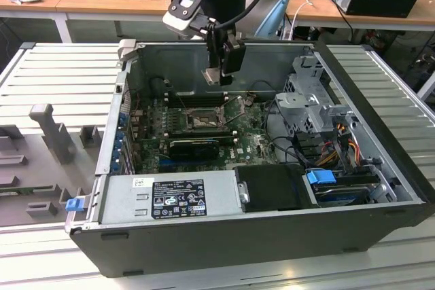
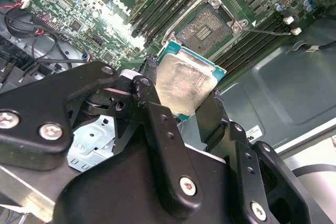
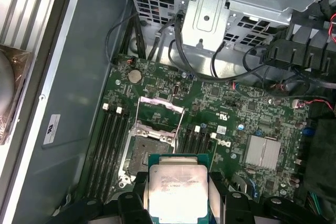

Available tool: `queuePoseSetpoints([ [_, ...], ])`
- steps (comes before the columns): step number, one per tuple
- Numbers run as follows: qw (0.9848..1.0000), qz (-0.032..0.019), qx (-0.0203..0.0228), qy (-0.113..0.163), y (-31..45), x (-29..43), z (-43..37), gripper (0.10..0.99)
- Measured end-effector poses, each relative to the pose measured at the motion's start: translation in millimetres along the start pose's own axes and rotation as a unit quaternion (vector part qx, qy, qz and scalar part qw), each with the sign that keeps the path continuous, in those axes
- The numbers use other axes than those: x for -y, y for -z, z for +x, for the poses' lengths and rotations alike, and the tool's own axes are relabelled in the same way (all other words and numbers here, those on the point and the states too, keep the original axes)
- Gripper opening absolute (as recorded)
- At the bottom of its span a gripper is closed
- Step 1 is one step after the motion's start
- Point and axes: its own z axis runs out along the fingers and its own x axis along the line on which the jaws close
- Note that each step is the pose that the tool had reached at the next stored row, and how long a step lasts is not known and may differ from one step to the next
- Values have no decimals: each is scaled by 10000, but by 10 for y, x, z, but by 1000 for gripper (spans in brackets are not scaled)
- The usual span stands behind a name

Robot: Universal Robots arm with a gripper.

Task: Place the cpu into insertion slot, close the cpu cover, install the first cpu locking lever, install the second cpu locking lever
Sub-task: 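Place the cpu into insertion slot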

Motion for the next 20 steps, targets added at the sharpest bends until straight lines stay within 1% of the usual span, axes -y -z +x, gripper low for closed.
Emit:
queuePoseSetpoints([
  [12,10000,0,0,0,-51,5,-1,541],
  [20,10000,0,0,0,-98,9,-2,541],
])
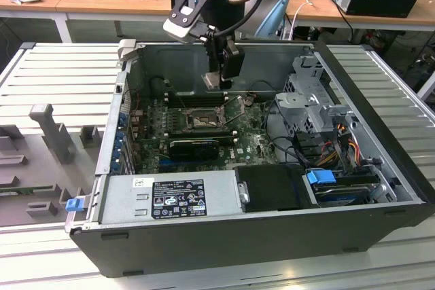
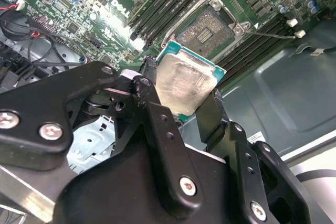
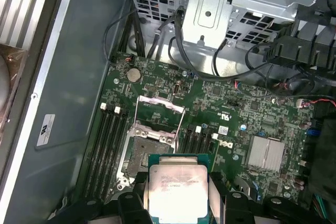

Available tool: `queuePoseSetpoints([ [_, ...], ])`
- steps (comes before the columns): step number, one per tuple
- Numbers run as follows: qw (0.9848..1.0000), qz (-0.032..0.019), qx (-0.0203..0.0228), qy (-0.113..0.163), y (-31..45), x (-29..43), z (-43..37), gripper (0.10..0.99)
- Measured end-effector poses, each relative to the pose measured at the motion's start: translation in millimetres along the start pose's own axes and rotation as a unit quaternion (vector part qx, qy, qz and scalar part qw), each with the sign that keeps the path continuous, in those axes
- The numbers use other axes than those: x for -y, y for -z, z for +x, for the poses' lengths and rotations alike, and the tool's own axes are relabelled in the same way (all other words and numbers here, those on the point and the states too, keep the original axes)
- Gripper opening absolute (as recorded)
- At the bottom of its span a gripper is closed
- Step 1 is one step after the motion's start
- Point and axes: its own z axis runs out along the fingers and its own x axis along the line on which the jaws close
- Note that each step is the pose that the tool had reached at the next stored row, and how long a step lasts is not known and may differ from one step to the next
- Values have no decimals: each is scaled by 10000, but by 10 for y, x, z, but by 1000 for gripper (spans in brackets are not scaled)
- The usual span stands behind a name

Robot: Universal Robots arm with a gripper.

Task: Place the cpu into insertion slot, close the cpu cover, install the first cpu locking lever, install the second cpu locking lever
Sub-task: 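Place the cpu into insertion slot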

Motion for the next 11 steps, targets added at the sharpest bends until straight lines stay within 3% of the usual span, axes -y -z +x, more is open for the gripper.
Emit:
queuePoseSetpoints([
  [7,10000,0,0,0,-42,4,-1,541],
  [11,10000,0,2,-14,-108,12,-2,541],
])
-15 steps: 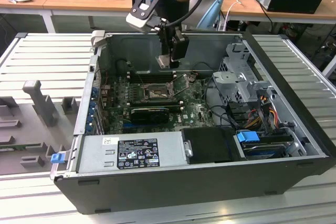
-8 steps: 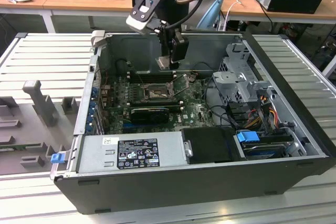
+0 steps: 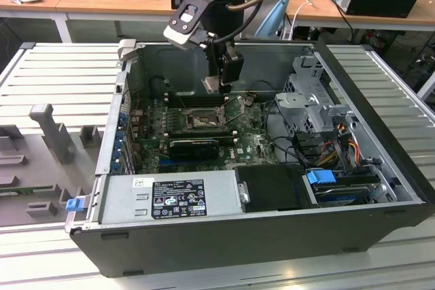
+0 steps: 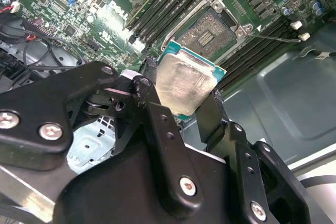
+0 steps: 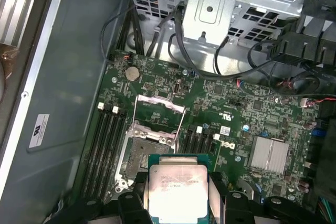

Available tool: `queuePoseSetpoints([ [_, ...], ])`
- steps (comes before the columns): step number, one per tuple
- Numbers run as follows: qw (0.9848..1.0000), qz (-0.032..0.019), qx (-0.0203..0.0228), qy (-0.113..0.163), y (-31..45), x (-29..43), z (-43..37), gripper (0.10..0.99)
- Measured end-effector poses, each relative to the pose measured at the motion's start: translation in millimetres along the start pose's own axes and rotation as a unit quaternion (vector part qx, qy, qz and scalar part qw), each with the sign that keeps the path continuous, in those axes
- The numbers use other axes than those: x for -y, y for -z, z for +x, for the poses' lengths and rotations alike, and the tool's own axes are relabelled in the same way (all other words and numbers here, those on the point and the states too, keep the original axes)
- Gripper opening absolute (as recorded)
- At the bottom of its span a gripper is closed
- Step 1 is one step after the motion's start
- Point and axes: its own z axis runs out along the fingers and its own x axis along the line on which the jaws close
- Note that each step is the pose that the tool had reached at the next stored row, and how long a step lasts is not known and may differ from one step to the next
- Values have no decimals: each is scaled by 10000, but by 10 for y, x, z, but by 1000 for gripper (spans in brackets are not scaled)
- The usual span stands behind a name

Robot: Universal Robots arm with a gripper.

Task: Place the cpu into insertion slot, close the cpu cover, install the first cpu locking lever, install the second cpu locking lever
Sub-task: 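Place the cpu into insertion slot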

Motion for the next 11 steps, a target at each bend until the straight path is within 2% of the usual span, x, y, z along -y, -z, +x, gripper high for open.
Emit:
queuePoseSetpoints([
  [8,10000,-1,3,-35,-54,11,1,541],
  [11,9997,-5,21,-234,-80,14,0,541],
])
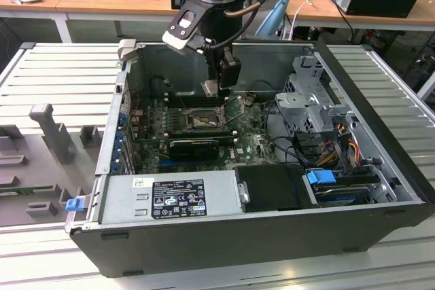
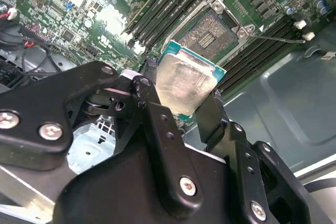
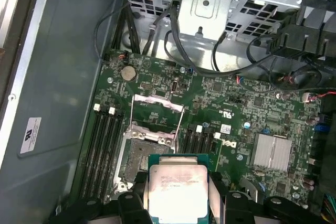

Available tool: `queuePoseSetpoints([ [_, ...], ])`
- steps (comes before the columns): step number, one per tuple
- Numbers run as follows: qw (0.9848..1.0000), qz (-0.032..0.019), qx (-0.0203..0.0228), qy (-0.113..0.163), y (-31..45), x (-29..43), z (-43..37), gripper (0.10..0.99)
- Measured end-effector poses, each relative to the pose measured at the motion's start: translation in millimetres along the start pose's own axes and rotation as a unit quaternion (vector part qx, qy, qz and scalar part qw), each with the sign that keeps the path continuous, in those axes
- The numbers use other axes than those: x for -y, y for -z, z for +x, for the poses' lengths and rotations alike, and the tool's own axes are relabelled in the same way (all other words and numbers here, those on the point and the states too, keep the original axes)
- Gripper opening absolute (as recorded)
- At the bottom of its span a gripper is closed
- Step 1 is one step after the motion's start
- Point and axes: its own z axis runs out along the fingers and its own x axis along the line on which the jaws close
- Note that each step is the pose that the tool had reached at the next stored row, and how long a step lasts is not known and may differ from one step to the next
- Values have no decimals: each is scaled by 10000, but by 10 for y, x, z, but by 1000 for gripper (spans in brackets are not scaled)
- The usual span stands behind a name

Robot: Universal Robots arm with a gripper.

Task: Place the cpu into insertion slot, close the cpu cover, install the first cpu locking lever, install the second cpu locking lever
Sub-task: 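Place the cpu into insertion slot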

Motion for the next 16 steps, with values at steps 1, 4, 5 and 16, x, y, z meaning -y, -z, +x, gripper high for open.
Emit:
queuePoseSetpoints([
  [1,10000,-2,7,-81,-6,0,0,541],
  [4,9991,-8,39,-426,-34,3,-1,541],
  [5,9989,-8,44,-464,-37,3,-1,541],
  [16,9987,-9,52,-514,-234,89,27,541],
])
